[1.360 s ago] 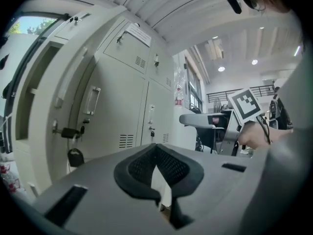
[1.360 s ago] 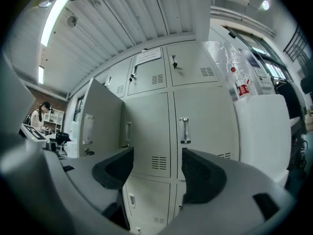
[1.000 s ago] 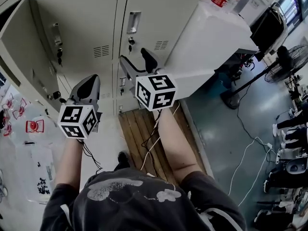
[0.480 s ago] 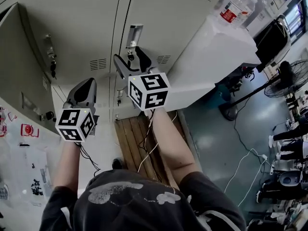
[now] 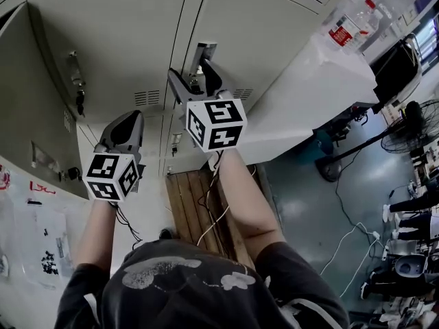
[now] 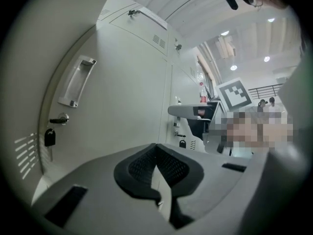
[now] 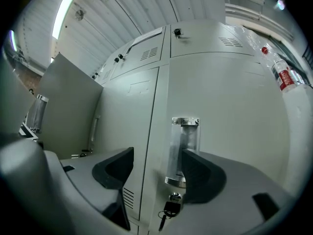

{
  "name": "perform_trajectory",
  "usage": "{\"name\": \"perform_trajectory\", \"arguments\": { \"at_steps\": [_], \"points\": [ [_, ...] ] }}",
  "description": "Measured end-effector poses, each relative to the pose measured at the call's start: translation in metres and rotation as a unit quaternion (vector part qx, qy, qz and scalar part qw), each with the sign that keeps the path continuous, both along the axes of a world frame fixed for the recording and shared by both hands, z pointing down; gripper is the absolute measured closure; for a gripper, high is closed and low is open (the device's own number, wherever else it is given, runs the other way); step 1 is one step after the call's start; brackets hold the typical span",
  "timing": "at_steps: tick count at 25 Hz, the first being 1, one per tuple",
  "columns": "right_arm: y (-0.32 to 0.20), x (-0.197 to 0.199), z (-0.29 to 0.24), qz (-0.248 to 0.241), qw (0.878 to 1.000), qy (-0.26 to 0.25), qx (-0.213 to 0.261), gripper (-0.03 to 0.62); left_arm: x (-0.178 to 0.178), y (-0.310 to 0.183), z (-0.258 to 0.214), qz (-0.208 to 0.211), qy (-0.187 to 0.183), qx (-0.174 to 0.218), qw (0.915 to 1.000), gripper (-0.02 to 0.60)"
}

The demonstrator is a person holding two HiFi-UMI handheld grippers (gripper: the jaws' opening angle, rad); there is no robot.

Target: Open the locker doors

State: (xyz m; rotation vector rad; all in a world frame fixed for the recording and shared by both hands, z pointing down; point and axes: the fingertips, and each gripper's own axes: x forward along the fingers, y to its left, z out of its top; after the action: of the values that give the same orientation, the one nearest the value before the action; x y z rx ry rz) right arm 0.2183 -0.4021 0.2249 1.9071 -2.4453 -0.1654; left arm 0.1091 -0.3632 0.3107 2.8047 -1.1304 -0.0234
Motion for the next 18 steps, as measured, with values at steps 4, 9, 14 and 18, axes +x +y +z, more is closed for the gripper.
{"name": "perform_trajectory", "arguments": {
  "at_steps": [4, 9, 14, 18],
  "points": [
    [-0.009, -0.004, 0.001, 0.0, 1.0, -0.003, -0.002, 0.295, -0.003, -0.003, 0.002, -0.004, 0.001, -0.003, 1.0, 0.574],
    [-0.018, -0.003, -0.001, 0.0, 1.0, -0.016, -0.002, 0.294, -0.005, -0.004, 0.003, -0.005, 0.0, -0.005, 1.0, 0.574],
    [-0.019, -0.002, -0.002, -0.002, 0.999, -0.034, 0.003, 0.295, -0.008, -0.004, 0.002, -0.01, 0.002, -0.004, 0.9999, 0.574],
    [-0.016, 0.0, -0.002, 0.0, 0.999, -0.044, 0.0, 0.295, -0.008, -0.001, 0.001, -0.013, 0.002, -0.001, 0.9999, 0.574]
  ]
}}
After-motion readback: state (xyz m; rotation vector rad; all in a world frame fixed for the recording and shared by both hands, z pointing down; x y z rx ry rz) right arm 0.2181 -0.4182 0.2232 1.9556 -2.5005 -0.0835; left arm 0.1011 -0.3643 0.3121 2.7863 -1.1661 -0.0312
